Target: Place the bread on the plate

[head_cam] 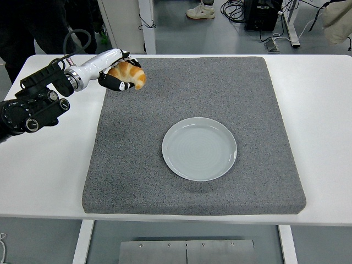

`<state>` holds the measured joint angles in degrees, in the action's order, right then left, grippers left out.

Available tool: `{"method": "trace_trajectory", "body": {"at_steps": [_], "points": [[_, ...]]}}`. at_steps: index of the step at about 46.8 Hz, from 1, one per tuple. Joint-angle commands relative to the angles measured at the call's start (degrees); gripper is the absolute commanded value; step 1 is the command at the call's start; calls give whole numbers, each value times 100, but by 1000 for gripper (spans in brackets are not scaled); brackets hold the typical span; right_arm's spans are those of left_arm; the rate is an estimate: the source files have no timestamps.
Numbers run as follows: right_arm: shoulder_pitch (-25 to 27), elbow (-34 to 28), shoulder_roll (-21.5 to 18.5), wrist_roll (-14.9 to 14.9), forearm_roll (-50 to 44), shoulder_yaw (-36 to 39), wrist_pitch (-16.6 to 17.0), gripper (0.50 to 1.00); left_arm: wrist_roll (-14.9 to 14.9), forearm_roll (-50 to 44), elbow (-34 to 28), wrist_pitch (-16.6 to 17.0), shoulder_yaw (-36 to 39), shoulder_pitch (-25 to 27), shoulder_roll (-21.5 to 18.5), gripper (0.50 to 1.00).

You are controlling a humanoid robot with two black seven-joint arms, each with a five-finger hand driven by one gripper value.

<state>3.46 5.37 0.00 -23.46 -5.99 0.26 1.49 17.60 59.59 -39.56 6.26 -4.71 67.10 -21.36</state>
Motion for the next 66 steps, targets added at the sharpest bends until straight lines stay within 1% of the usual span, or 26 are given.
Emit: {"method": "trace_trajectory", "body": {"at_steps": [1, 11, 19, 25, 31, 35, 40, 45, 49, 53, 57, 59, 63, 66], "points": [[-3, -1, 0, 8, 1, 0, 0, 1000, 6, -27, 1, -98, 137, 277, -87, 500], [-12, 8, 0, -1, -8, 0, 0, 1000, -2, -27, 1, -344, 155, 769, -132, 500], [-12, -1, 0, -1, -8, 0, 0, 1000, -38, -36, 1, -380, 146, 1060, -35, 500], [-12, -1, 0, -1, -8, 0, 0, 1000, -64, -36, 1, -450, 155, 1279, 193, 500], [-12, -1, 0, -1, -8, 0, 0, 1000, -82, -36, 1, -494, 146, 1455, 299, 500], [-12, -1, 0, -1, 1, 0, 0, 1000, -55, -36, -8, -503, 146, 1561, 474, 500], [-21, -1, 0, -1, 1, 0, 0, 1000, -29, -71, -78, -503, 146, 1631, 624, 500], [-21, -1, 0, -1, 1, 0, 0, 1000, 24, -53, -122, -503, 155, 1649, 896, 500], [-21, -1, 0, -1, 1, 0, 0, 1000, 155, 17, -297, -433, 164, 1570, 1063, 500], [-21, -1, 0, -1, -8, 0, -8, 1000, 191, 52, -648, -371, 260, 1499, 1116, 500], [-21, -1, 0, -1, -8, 0, -8, 1000, 226, 105, -956, -55, 514, 1385, 1116, 500], [-21, 8, 0, -1, 1, 0, -8, 1000, 296, 140, -1044, 50, 673, 1359, 1125, 500], [-30, -1, 0, -1, 1, 0, -8, 1000, 507, 167, -1089, 191, 989, 1262, 1239, 500], [-30, -1, 0, -1, 1, 0, 0, 1000, 586, 167, -1089, 279, 1130, 1157, 1345, 500]]}}
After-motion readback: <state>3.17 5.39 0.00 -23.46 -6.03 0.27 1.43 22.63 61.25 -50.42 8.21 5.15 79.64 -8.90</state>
